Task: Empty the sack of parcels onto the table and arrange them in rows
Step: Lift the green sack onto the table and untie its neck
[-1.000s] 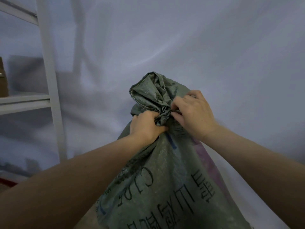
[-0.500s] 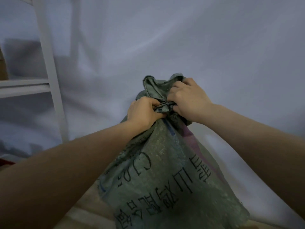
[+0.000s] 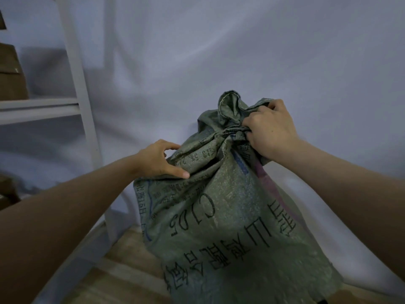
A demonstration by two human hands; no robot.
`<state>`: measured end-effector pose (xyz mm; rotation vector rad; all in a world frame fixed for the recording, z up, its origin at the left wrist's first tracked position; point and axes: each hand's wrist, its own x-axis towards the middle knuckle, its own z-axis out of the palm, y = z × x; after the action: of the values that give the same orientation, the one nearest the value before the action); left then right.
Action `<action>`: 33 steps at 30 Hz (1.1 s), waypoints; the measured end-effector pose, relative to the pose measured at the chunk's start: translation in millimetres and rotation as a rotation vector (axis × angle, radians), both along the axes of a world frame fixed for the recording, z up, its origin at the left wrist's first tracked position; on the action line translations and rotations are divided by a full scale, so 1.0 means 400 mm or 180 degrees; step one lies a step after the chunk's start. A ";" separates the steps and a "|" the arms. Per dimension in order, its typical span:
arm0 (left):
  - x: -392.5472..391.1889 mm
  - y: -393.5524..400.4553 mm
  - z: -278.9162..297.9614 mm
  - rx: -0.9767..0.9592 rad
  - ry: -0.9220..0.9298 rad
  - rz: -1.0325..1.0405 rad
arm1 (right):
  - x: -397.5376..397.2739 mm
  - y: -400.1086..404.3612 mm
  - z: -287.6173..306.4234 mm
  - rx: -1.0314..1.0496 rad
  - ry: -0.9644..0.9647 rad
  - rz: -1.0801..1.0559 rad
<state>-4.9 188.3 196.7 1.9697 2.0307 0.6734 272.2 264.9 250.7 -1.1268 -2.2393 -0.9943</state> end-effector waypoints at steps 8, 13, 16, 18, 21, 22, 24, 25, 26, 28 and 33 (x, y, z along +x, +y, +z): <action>0.056 0.002 -0.087 0.0901 0.1855 0.0143 | -0.002 -0.008 -0.004 0.0044 0.0191 -0.0248; 0.066 0.019 -0.069 0.0951 0.0841 0.0915 | 0.002 -0.005 -0.003 0.0067 0.0294 -0.0305; 0.063 0.045 -0.058 0.0755 -0.0073 0.1182 | -0.004 -0.005 -0.001 0.0039 0.0454 -0.0238; 0.070 0.062 -0.045 0.0751 -0.0881 0.1277 | -0.008 -0.006 0.005 0.0009 0.0664 -0.0160; 0.093 0.090 0.004 0.1048 -0.2011 0.1403 | -0.008 0.000 0.033 0.0025 0.1216 -0.0039; 0.101 0.102 0.030 0.1173 -0.2214 0.1430 | -0.006 0.003 0.049 0.0062 0.1404 0.0010; 0.113 0.128 0.084 0.1515 -0.2403 0.1439 | -0.001 0.009 0.082 0.0149 0.1717 0.0163; 0.118 0.137 0.106 0.1704 -0.2427 0.1438 | 0.002 0.008 0.096 0.0237 0.1830 0.0265; 0.119 0.142 0.118 0.1858 -0.2398 0.1448 | 0.005 0.006 0.106 0.0349 0.1904 0.0362; 0.121 0.136 0.113 0.1913 -0.2130 0.1448 | 0.016 0.003 0.102 0.0495 0.1857 0.0426; 0.105 0.103 0.072 0.1303 -0.1496 0.1158 | 0.035 0.010 0.038 0.0196 0.1454 0.0210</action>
<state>37.2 229.6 225.5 1.4144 2.0653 1.5719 286.0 268.9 265.7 -1.1137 -1.8543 -0.6890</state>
